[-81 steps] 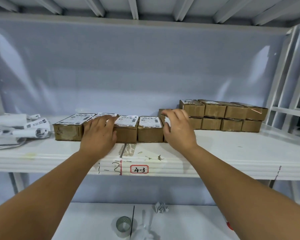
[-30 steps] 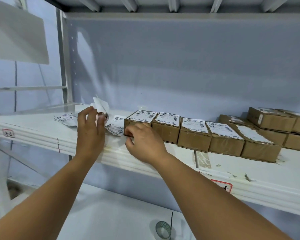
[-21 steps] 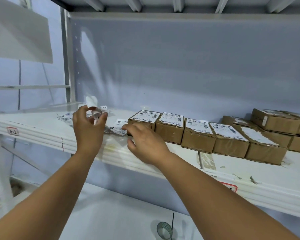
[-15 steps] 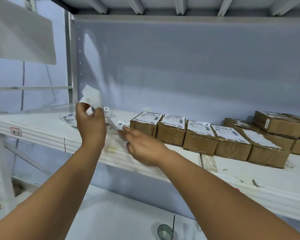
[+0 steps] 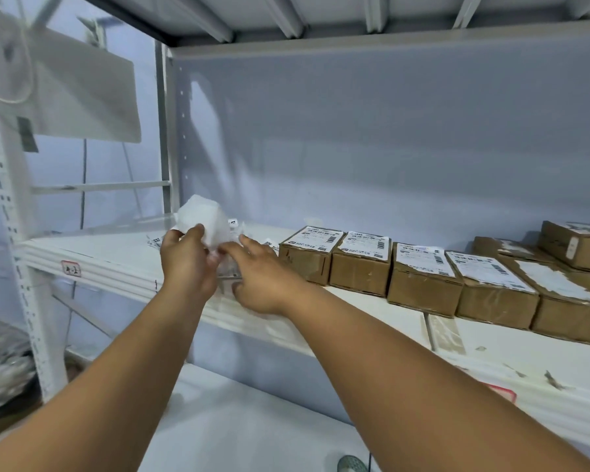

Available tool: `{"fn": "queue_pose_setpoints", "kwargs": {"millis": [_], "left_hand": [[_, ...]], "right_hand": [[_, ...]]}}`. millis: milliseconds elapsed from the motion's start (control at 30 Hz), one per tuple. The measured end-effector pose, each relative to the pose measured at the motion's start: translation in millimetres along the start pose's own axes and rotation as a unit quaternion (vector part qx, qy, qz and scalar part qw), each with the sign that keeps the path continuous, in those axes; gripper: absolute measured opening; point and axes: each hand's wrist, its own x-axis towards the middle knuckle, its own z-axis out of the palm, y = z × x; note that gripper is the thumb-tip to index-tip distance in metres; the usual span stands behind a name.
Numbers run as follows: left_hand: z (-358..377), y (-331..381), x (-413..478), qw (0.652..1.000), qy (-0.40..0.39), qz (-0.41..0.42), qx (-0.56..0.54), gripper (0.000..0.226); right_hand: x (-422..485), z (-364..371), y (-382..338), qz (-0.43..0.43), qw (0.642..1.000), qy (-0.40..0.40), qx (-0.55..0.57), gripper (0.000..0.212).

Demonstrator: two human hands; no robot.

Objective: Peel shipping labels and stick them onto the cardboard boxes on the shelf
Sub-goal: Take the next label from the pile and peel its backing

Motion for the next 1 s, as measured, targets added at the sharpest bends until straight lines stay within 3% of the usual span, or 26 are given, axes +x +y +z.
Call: {"fn": "queue_pose_setpoints", "kwargs": {"millis": [167,367,500,667,1000], "left_hand": [[-14,4,10,0.999,0.018,0.014,0.030,0.018],[-14,10,17,0.998,-0.004,0.047,0.033,0.016],[-20,9,21,0.991,0.053,0.098,0.076,0.018],[-27,12,26,0.984,0.131,0.104,0.060,0.023],[-32,18,35,0.963,0.185,0.131,0.145,0.021]], "right_hand": [[9,21,-2,0.039,0.996,0.031,0.074,0.047],[11,26,-1,0.027,0.998,-0.019,-0.061,0.043],[13,24,0,0.040,0.994,-0.050,-0.086,0.044],[15,26,-1,0.041,0.993,-0.059,-0.093,0.047],[16,23,0,0.046,0.992,-0.073,-0.089,0.048]]}}
